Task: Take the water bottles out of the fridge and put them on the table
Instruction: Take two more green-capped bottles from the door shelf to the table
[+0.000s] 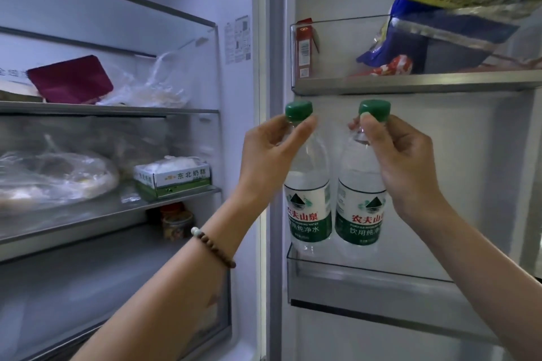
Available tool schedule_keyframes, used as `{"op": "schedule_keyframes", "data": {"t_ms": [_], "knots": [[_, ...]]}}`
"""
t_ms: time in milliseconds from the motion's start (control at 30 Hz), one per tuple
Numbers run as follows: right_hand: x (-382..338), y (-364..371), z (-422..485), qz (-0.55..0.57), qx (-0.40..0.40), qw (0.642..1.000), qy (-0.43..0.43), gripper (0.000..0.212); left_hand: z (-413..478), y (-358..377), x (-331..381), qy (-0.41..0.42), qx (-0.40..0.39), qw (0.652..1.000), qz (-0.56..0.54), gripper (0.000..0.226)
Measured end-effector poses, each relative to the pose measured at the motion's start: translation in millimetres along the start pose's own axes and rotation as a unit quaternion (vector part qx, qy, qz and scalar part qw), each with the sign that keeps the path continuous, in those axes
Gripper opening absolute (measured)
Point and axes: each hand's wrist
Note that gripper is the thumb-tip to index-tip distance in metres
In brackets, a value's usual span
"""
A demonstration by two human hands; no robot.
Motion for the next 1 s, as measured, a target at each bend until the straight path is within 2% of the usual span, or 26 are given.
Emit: {"op": "schedule_keyframes", "data": {"t_ms": [133, 267, 367, 467, 600, 733, 867, 1000], "knots": [[-25.4, 7.7, 0.3, 0.034, -0.019, 0.999, -0.034, 0.027, -2.1, -13.5, 36.6, 0.027, 0.068, 0.997, 0.032, 0.015], [-44.4, 18.8, -6.0, 0.109, -0.07, 0.991, -0.026, 0.029, -23.2, -26.2, 73.8, 0.041, 0.129, 0.985, 0.107, 0.018], [-55.1, 34.0, -18.9, 0.161, -0.133, 0.978, -0.008, 0.026, -52.1, -37.6, 105.6, 0.033, 0.175, 0.968, 0.179, 0.024], [-65.0, 54.1, -45.6, 0.208, -0.207, 0.956, 0.018, 0.028, -89.4, -46.2, 140.3, 0.02, 0.243, 0.935, 0.258, 0.02], [-91.9, 86.2, -101.2, 0.284, -0.305, 0.906, 0.067, 0.032, -147.1, -55.1, 198.2, 0.003, 0.337, 0.875, 0.348, 0.014], [-145.2, 114.6, -171.3, 0.368, -0.403, 0.834, 0.08, 0.027, -209.5, -66.6, 271.4, -0.02, 0.407, 0.803, 0.434, 0.019], [-215.2, 132.9, -239.9, 0.437, -0.488, 0.751, 0.087, 0.026, -262.5, -71.9, 358.2, -0.011, 0.451, 0.721, 0.526, 0.021], [-293.5, 136.3, -309.6, 0.481, -0.541, 0.685, 0.085, 0.028, -320.8, -64.4, 448.8, -0.015, 0.467, 0.649, 0.6, 0.023]]}}
Point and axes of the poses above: each hand's wrist, its own z-axis towards the middle knuckle, its own y-axis out of the palm, x = y × z, and after that the axes turned 8 degrees about y, right-handed
